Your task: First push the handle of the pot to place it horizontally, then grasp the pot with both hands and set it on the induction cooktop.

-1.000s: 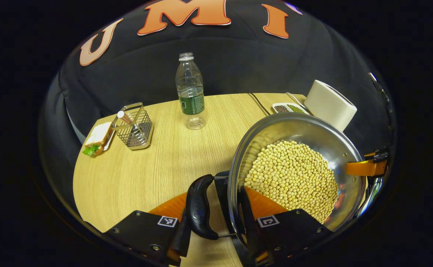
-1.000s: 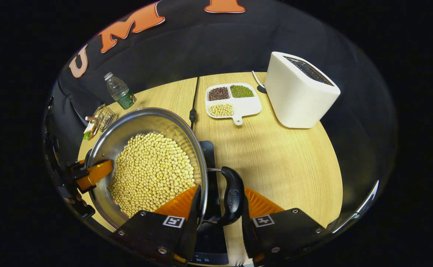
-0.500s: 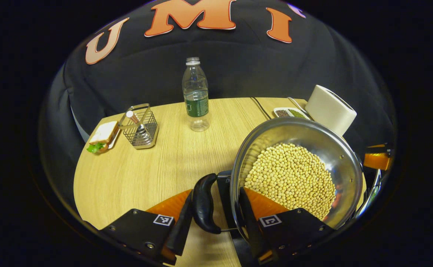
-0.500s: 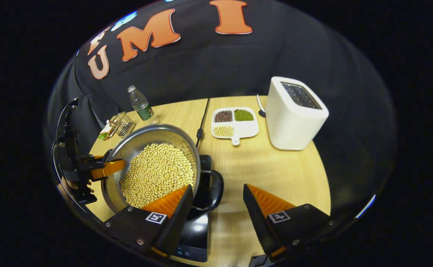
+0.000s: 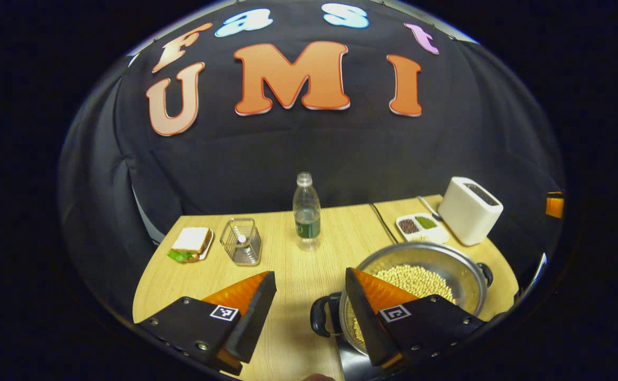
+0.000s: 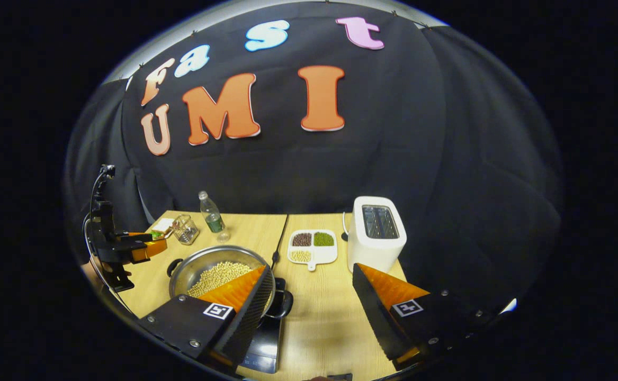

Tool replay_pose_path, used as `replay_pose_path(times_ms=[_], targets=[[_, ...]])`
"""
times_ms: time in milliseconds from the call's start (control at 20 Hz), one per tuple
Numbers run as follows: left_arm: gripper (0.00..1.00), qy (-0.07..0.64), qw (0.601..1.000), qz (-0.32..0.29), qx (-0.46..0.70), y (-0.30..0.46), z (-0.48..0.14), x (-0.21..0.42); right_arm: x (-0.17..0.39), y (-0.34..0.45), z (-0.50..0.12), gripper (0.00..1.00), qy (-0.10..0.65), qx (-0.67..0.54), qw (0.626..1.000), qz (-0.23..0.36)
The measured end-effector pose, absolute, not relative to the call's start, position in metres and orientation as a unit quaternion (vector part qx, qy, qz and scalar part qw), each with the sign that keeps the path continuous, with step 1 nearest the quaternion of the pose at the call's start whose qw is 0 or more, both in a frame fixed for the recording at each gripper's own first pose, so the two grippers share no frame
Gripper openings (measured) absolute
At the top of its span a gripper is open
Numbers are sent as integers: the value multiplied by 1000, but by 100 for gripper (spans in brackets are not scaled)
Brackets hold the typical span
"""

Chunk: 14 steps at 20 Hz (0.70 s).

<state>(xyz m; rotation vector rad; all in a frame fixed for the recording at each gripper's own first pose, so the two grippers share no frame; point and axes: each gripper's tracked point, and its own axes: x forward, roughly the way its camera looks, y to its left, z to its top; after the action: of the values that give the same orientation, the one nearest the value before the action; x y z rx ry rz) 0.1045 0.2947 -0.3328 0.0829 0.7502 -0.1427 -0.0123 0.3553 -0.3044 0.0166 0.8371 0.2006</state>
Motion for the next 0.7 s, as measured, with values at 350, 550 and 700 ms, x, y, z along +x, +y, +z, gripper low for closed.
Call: replay_pose_path(times_ms=[350,550,700], targets=[[81,241,968,-71,1,289,-199,146,35,356,-247,94,295,3,949,110],[81,172,982,-70,-32,293,-125,164,56,353,-218,93,242,-7,964,107],[79,120,990,-67,-35,296,-74,171,65,354,-201,93,213,-1,971,112]])
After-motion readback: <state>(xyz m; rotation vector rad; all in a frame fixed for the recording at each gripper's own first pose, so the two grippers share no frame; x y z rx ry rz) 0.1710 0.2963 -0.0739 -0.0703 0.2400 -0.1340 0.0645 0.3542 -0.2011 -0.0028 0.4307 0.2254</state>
